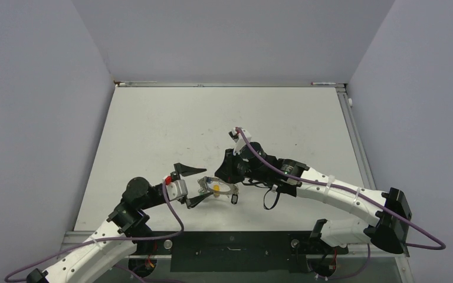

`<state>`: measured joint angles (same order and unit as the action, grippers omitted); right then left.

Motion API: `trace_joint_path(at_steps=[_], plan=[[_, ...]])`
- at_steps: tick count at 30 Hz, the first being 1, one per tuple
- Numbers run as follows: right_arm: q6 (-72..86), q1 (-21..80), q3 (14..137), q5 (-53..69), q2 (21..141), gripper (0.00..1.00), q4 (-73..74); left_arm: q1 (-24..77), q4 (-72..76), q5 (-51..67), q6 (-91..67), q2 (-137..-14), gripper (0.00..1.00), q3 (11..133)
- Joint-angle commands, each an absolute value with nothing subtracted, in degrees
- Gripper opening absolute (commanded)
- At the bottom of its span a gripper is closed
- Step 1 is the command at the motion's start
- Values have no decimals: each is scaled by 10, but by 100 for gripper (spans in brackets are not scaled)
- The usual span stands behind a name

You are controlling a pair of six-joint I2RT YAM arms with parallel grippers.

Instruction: Put the keys on the keyring

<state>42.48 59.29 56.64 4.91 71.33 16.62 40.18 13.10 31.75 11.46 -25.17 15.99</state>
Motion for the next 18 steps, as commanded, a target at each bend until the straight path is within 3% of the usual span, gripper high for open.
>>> trace_joint_path(at_steps=[1,9,18], plan=[[411,608,618,48,696,5,151,407,141,312,133,-281,70,199],[399,637,637,37,702,5,160,408,143,320,152,-300,70,193],[399,655,646,30,707,5,157,413,123,304,181,-309,46,193]])
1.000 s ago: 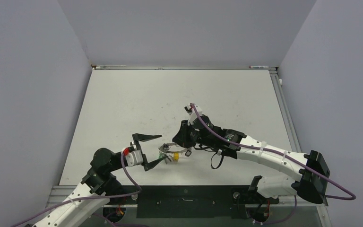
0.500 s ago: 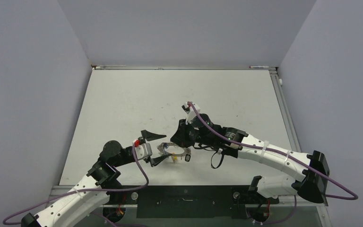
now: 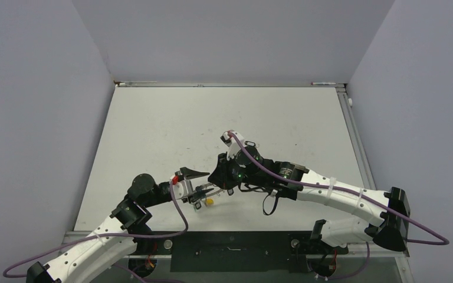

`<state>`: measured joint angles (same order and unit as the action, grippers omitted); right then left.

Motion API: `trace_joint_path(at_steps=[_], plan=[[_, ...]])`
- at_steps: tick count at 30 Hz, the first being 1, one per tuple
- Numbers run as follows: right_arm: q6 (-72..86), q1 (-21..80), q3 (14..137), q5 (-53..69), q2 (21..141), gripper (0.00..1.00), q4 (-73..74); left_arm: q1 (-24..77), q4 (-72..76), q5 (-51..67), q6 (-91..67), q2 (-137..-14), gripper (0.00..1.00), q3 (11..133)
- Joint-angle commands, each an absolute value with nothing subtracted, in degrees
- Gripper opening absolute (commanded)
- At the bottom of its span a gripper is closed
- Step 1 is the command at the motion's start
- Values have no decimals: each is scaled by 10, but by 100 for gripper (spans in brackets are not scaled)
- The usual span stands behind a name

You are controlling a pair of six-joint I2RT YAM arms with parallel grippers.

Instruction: Put the keys on the keyring

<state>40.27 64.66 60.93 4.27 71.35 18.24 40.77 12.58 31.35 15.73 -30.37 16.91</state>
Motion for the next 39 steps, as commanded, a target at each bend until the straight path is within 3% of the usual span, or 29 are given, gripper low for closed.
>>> trace_joint_path(at_steps=[1,5,16,20,25,27,30,32,39], plan=[[399,656,646,28,707,5,157,415,120,304,184,-311,45,193],[403,659,643,24,705,5,152,418,121,301,187,-310,41,192],[407,665,639,31,711,5,145,418,163,307,158,-301,17,182],[409,666,640,30,719,5,141,418,183,303,139,-292,0,175],[406,665,650,34,732,6,144,417,183,301,120,-281,0,179],[404,663,655,34,736,12,145,417,178,305,118,-279,0,183],[401,659,665,33,739,37,149,415,176,305,108,-275,0,186],[392,656,676,30,738,46,156,412,180,305,100,-270,0,185],[330,647,717,-23,703,51,183,407,192,302,85,-260,0,181]])
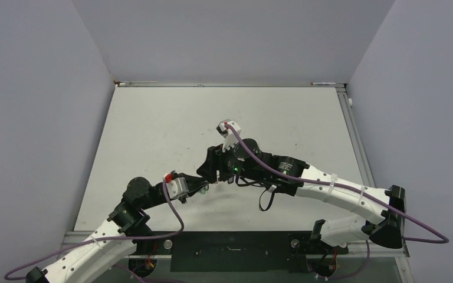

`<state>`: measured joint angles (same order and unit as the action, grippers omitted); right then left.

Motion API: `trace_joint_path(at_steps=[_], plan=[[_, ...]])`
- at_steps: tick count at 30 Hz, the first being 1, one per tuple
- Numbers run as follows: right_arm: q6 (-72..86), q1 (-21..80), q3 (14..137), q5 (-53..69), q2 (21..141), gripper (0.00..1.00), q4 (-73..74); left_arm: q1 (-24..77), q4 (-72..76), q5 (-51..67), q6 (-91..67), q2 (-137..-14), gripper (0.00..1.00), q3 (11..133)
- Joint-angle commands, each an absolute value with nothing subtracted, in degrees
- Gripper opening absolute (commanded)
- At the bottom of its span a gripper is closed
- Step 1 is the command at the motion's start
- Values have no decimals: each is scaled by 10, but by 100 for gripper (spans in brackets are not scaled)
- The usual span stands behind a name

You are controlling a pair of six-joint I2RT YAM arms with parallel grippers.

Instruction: Put the keys on the keyring

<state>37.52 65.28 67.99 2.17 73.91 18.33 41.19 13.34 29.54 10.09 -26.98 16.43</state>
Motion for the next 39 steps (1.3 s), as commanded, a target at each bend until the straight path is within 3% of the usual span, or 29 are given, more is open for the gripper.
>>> trace_joint_path(at_steps=[1,16,39], plan=[[320,647,717,-28,695,50,183,407,192,301,84,-258,0,180],[269,649,652,117,650,34,151,403,200,291,77,-247,0,176],[289,650,641,183,686,39,77,390,343,330,-29,-226,0,140]])
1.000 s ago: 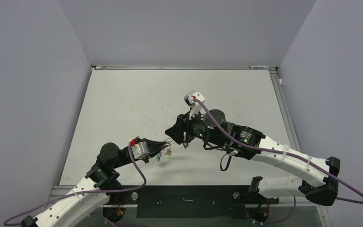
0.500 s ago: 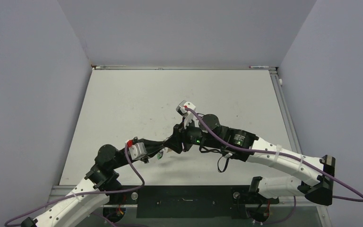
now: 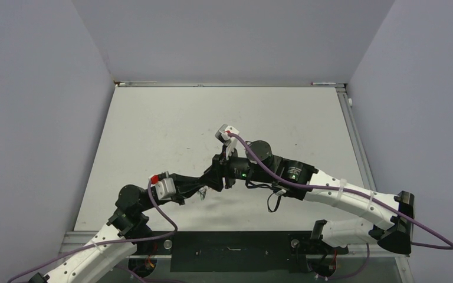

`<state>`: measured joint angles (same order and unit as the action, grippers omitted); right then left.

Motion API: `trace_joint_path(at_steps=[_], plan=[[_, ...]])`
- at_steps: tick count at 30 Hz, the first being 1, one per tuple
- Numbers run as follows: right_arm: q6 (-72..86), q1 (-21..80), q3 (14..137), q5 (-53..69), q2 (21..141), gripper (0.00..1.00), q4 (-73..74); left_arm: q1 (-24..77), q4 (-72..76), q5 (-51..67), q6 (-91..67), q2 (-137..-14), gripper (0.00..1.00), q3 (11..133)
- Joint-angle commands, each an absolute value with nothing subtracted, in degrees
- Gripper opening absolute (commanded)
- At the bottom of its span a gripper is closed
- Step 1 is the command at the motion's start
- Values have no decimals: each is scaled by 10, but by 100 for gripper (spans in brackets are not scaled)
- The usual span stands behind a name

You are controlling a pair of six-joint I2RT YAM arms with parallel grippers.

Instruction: Put the keys on the keyring

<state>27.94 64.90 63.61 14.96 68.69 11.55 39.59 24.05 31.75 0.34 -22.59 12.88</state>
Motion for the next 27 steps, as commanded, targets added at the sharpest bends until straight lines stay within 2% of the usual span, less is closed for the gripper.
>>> trace_joint_path(at_steps=[1,17,27], plan=[[292,650,641,191,689,38,75,388,346,330,-32,-227,0,140],[314,681,644,227,741,39,16,374,357,321,-47,-224,0,136],[232,679,704,94,676,46,109,373,350,331,-33,-215,0,134]])
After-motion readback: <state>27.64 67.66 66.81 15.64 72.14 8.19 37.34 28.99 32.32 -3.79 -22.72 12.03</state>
